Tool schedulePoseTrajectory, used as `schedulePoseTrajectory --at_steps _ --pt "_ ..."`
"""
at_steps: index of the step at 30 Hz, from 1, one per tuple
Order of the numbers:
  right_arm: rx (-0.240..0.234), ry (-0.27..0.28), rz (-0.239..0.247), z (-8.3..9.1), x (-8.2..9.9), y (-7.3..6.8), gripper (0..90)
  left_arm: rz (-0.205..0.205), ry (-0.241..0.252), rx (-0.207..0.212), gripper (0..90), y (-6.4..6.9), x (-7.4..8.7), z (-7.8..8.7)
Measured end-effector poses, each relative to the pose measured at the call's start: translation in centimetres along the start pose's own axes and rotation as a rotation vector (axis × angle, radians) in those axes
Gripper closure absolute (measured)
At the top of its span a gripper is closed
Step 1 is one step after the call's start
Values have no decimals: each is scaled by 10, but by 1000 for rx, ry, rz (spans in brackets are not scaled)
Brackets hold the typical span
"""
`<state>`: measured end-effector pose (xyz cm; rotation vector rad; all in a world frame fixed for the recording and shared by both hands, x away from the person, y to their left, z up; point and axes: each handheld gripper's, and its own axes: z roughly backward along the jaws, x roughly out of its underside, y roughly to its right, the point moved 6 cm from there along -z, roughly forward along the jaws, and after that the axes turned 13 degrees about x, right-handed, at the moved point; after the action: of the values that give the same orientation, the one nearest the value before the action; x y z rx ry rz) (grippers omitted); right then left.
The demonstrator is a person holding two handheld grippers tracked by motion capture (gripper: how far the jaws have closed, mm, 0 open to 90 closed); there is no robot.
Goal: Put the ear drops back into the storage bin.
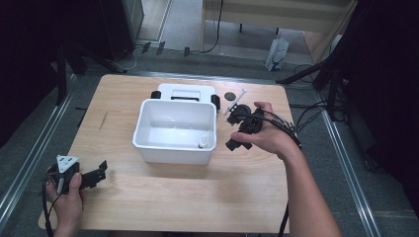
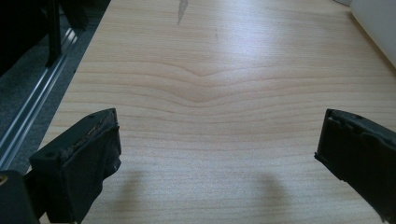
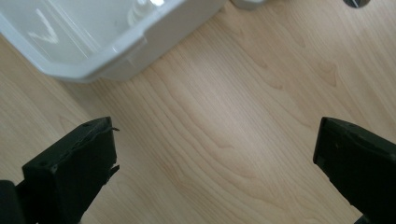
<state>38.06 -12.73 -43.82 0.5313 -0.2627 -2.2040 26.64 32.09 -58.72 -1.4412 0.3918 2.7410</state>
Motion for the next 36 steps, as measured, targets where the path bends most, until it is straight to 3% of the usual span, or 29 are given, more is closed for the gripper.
schedulePoseTrajectory --at_steps 13,26,36 --pt "42 -14 -103 -24 59 13 0 -4 -3 -2 4 0 0 0" --pt "68 -33 -183 -46 108 11 0 -4 -1 -3 4 0 0 0" --pt "103 15 -267 -62 148 6 0 -5 1 -3 4 0 0 0"
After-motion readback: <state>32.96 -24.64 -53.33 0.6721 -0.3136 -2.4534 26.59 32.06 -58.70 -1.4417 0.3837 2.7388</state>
